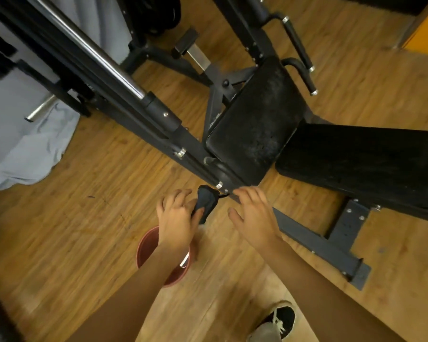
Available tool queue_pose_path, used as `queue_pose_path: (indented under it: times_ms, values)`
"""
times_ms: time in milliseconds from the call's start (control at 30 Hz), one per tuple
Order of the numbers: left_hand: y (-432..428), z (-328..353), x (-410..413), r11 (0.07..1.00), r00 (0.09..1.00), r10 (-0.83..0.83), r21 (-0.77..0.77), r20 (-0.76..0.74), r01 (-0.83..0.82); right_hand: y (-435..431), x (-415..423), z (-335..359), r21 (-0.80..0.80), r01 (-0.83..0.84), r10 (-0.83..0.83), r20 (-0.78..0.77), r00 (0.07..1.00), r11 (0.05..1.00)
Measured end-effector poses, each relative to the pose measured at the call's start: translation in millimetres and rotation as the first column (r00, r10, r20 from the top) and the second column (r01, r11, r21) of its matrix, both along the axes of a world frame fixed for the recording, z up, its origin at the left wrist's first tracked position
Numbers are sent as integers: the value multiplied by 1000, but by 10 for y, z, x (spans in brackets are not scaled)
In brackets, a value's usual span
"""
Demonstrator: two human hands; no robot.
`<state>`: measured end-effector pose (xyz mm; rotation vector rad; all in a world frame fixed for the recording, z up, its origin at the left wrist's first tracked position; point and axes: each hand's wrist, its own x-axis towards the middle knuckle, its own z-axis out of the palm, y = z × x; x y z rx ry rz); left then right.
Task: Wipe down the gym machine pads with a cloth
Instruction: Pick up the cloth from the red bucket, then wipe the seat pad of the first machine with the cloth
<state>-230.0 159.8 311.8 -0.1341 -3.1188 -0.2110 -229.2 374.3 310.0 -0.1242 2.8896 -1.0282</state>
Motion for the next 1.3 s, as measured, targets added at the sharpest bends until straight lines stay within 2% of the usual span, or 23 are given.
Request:
queue_pose_path:
  times_ms: [300, 533, 733, 867, 1133, 1300]
  values:
    - [432, 321, -1080, 995, 989, -102, 3, -109, 103, 416, -503, 102, 36, 84, -88, 97, 991, 996]
    - [624, 355, -2227, 975, 957, -222, -18, -187, 223, 494, -1232, 88, 42, 202, -205, 103, 973, 979]
    - [832, 282, -3057, 942, 926, -337, -61, -169, 331, 677, -1863, -34, 76, 323, -330, 116, 937, 943]
    - [1019, 117, -3467, 925, 915, -378, -110, -140, 364, 850, -2158, -201, 76, 324, -332, 157, 930, 943]
    - [1331, -416, -4302, 902, 900, -414, -197, -138, 384, 1023, -2831, -843, 37, 308, -310, 113, 944, 951]
    - [1414, -773, -4795, 904, 891, -420, -166, -173, 394, 992, -3216, -1301, 2, 358, -356, 115, 927, 934]
